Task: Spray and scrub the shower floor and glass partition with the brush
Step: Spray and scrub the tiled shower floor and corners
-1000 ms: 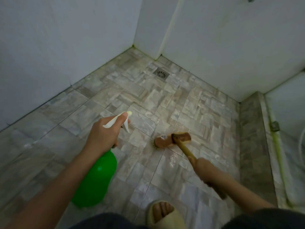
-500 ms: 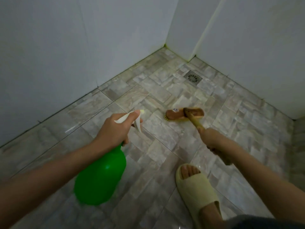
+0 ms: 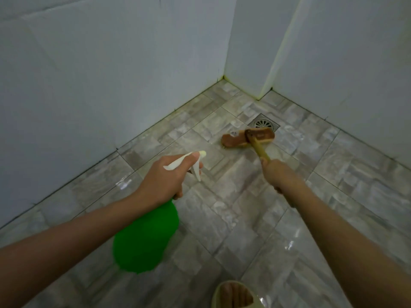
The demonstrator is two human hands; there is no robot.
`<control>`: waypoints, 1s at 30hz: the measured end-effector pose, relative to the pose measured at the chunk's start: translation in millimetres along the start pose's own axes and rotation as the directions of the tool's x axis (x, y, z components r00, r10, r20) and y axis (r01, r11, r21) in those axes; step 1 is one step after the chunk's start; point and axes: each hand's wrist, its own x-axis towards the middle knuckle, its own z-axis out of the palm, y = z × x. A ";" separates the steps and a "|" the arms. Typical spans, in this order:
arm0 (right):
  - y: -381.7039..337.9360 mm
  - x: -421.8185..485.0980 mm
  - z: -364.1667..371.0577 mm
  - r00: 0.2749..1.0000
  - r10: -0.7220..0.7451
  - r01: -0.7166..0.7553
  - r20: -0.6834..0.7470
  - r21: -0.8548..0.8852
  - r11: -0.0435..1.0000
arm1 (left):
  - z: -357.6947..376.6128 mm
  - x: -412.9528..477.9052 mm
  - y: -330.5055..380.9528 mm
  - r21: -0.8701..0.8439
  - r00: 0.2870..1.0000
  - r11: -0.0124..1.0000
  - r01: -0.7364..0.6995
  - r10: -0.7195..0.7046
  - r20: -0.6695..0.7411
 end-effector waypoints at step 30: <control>74.3 34.7 1.8 0.995 0.059 -0.056 -0.077 0.034 0.998 | 63.6 96.9 82.1 0.166 0.959 0.984 -0.063 0.014 0.284</control>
